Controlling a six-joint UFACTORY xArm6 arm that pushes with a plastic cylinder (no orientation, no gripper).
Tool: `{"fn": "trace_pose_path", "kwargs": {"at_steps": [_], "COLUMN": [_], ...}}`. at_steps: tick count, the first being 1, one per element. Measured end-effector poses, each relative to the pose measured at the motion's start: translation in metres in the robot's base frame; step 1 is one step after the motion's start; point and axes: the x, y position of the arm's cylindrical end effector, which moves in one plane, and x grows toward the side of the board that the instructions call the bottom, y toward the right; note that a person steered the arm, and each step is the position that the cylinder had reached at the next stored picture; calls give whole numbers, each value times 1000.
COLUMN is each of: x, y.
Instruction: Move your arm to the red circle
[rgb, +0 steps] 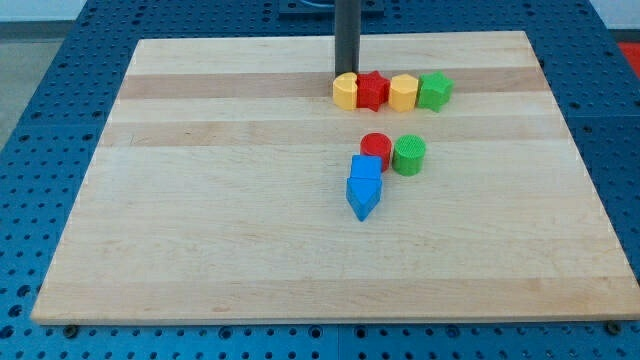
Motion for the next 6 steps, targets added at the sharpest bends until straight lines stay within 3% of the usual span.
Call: {"fn": "trace_pose_path", "kwargs": {"at_steps": [2,3,6], "x": [12,49,87], "y": [-81,-88,-16]}}
